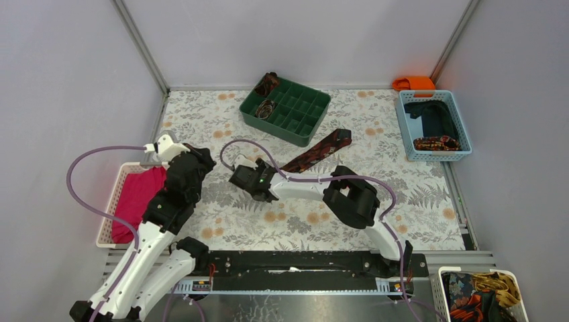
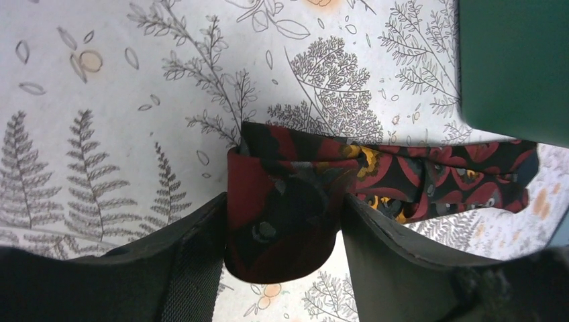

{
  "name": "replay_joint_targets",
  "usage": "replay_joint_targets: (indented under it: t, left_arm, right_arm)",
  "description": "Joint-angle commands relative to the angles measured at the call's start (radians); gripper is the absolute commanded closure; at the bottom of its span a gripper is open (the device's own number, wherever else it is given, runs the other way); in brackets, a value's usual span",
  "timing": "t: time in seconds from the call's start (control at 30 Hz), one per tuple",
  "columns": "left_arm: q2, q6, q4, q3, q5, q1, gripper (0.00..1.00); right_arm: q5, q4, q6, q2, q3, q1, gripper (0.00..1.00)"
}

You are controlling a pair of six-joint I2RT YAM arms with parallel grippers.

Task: Roll the ties
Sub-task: Roll the tie at the center of the board.

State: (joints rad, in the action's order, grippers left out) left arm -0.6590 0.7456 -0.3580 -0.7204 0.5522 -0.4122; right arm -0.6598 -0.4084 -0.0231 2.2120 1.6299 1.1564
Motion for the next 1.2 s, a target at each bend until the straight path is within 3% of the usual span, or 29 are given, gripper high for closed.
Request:
replay_joint_targets:
  t: [0.0, 0.27, 0.5, 0.83, 1.17]
  left_arm:
    - [0.0, -0.02, 0.026, 0.011, -0.011, -0.002, 1.0]
    - [-0.021, -0.023, 0.054, 0.021, -0.034, -0.002, 1.0]
    - [-0.062, -0.029, 0.082, 0.027, -0.056, -0.002, 1.0]
    - [-0.124, -0.044, 0.161, 0.047, -0.129, -0.002, 1.0]
    - [-0.259, -0.05, 0.269, 0.073, -0.19, -0.004, 1.0]
  right_arm:
    - [0.062, -0.031, 0.066, 0.04, 0.053, -0.03, 0.36]
    - [0.187, 0.021, 0.147, 0.012, 0.018, -0.101, 0.54]
    - [0.48, 0.2, 0.282, -0.16, -0.15, -0.136, 0.55]
    - [0.895, 0.343, 0.517, -0.225, -0.277, -0.227, 0.56]
    - [1.066, 0.552, 0.656, -0.244, -0.479, -0.334, 0.58]
